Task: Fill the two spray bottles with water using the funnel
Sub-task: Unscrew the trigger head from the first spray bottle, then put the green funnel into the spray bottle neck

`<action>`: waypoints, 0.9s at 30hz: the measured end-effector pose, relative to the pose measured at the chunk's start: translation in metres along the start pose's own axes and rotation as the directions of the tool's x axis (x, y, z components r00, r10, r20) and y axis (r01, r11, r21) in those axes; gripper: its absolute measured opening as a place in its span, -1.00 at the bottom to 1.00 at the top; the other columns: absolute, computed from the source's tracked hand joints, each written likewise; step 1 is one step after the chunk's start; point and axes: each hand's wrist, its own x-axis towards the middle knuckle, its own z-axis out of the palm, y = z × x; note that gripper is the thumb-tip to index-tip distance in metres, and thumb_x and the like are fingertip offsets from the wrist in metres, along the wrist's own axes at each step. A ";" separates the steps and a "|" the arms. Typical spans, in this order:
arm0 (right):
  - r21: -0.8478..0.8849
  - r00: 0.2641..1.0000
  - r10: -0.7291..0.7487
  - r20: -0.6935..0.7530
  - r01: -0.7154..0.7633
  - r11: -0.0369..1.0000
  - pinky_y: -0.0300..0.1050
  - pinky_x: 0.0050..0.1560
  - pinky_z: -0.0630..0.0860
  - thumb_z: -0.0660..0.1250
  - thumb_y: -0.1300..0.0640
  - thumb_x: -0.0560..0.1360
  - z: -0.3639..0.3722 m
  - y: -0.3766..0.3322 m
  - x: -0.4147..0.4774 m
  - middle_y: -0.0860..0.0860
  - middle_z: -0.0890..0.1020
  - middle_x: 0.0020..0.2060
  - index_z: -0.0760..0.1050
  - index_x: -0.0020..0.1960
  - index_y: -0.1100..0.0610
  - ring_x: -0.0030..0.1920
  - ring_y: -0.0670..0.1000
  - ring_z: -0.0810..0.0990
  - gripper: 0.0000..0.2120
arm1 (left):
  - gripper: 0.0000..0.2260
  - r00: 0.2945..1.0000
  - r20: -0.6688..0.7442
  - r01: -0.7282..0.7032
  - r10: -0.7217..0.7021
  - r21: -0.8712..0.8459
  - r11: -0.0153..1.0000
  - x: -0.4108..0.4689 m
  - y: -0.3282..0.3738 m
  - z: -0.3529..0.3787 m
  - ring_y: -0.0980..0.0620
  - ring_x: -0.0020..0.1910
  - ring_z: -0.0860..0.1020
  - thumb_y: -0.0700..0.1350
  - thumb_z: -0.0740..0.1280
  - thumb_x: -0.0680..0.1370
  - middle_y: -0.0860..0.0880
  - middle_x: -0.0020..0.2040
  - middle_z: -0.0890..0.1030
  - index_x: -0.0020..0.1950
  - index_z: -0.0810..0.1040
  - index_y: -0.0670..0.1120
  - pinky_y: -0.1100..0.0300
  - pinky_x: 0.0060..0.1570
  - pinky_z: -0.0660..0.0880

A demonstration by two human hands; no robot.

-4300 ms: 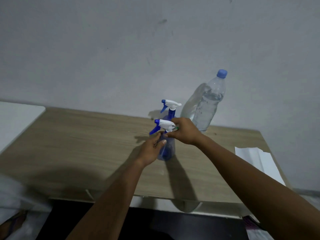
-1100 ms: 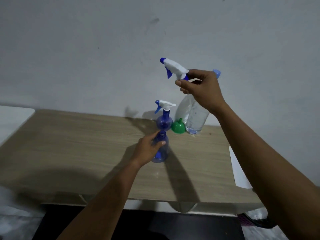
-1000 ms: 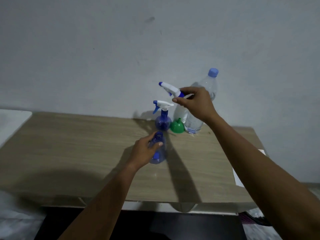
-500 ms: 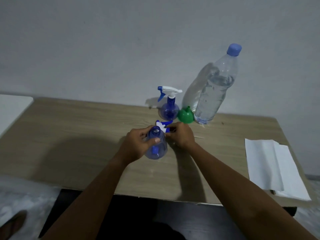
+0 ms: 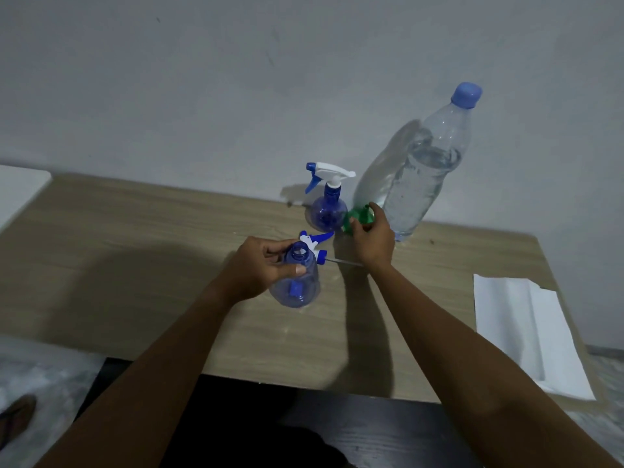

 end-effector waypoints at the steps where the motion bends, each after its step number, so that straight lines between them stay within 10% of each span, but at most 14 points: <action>1: 0.000 1.000 0.015 0.002 -0.015 1.000 0.02 0.27 0.50 0.35 0.02 0.62 0.001 -0.001 0.006 0.10 0.61 0.30 0.32 0.55 0.06 0.28 0.13 0.58 -0.46 | -0.58 1.000 0.003 -0.005 0.005 0.003 1.000 0.002 -0.001 -0.001 0.15 0.05 0.68 -0.33 0.55 0.40 0.03 0.04 0.74 0.24 0.64 -0.19 0.31 0.09 0.56; 17: -0.006 0.984 -0.106 -0.141 0.106 0.994 -0.07 -0.04 0.61 0.49 0.05 0.51 -0.026 0.000 -0.026 -0.01 0.67 -0.16 0.64 0.08 0.12 -0.14 -0.01 0.63 -0.80 | -0.56 1.000 0.017 0.001 0.001 -0.066 0.998 -0.002 -0.004 0.001 0.07 0.13 0.67 -0.31 0.53 0.43 -0.01 0.13 0.72 0.30 0.61 -0.17 0.18 0.17 0.58; 22: 0.288 0.988 -0.032 -0.154 0.076 0.955 0.01 -0.13 0.63 0.50 0.13 0.41 -0.048 -0.019 -0.050 0.07 0.66 -0.33 0.55 -0.17 0.11 -0.27 0.08 0.68 -0.87 | -0.57 1.000 0.012 0.013 -0.011 -0.129 0.992 -0.010 -0.005 0.005 0.11 0.16 0.65 -0.29 0.49 0.48 0.06 0.15 0.70 0.34 0.57 -0.08 0.26 0.16 0.56; 27: 0.666 0.982 0.069 0.176 -0.171 0.726 -0.12 -0.16 0.52 0.49 0.38 0.45 -0.054 -0.038 -0.077 0.08 0.56 -0.37 0.48 -0.31 0.14 -0.28 0.01 0.52 -0.72 | -0.53 0.998 0.039 0.046 -0.041 -0.144 0.988 -0.015 -0.006 0.009 0.13 0.26 0.59 -0.18 0.43 0.55 0.11 0.22 0.67 0.45 0.47 -0.05 0.18 0.31 0.47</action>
